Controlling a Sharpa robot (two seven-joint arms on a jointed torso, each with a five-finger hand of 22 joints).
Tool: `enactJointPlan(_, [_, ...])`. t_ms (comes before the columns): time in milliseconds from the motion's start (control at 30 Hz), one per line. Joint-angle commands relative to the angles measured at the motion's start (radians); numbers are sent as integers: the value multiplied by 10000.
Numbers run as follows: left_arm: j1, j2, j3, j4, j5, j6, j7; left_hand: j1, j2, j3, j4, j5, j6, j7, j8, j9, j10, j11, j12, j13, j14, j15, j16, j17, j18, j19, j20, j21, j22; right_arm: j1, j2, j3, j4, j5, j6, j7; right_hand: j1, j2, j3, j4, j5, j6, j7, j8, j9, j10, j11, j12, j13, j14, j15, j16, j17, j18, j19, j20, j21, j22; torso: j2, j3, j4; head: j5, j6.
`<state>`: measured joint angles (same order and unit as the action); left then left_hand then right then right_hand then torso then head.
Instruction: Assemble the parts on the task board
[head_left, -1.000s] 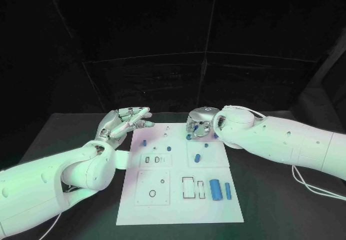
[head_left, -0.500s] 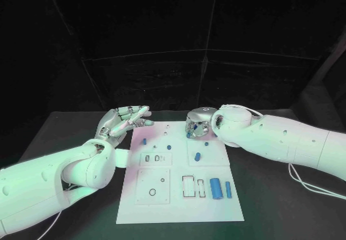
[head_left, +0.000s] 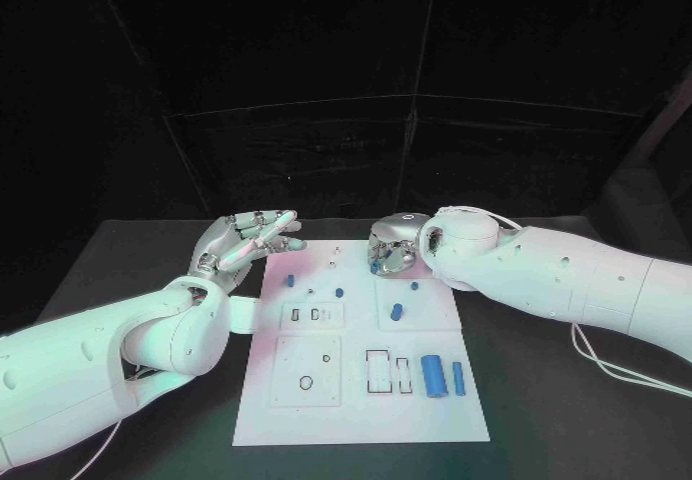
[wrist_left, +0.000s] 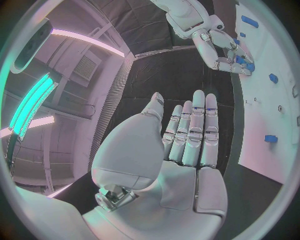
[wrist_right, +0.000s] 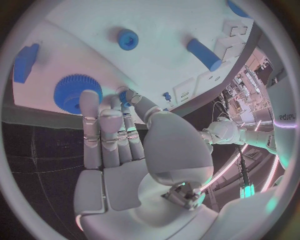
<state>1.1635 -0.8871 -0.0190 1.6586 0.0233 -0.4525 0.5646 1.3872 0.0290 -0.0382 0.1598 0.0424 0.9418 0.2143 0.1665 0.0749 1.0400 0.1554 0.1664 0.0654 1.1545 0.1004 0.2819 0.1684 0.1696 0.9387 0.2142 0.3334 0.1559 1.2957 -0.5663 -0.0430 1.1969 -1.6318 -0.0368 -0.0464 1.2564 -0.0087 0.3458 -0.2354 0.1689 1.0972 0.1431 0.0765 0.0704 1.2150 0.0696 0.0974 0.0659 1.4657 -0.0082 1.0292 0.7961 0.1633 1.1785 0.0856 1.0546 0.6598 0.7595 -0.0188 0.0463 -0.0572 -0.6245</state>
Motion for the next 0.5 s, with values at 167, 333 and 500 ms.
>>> enactJointPlan(167, [22, -25, 8, -13, -80, 161, -15, -5, 34, -45, -29, 53, 60, 42, -52, -16, 71, 26, -39, -11, 69, 4, -31, 15, 134, 58, -6, 11, -9, -21, -122, -24, 166, 260, -833, 190, -131, 35, 207, 182, -46, 309, -81, 78, 28, 315, -68, 54, 24, 293, -134, 559, 557, -126, 313, -15, 551, 739, 16, -5, -5, 15, 21])
enactJointPlan(333, [35, -53, 8, -28, -80, 194, -56, -2, 37, -49, -37, 52, 56, 47, -63, -22, 65, 31, -53, -12, 72, 6, -36, 18, 133, 61, -6, 8, -12, -19, -176, -20, 323, 706, -1914, 435, -196, -20, 257, 311, -86, 413, -123, 91, 39, 435, -105, 69, 39, 289, -164, 793, 769, -167, 414, -41, 784, 1030, 24, -24, 1, 26, 97])
enactJointPlan(500, [40, -46, 8, -58, -80, 224, -86, -2, 37, -49, -37, 52, 56, 47, -63, -22, 65, 31, -53, -12, 72, 6, -36, 18, 133, 61, -6, 8, -12, -17, -16, -15, 220, 891, -2536, 311, -252, -36, 283, 415, -101, 453, -140, 89, 42, 465, -116, 58, 39, 277, -170, 888, 844, -175, 418, -49, 850, 1093, 42, -11, 35, 42, 138])
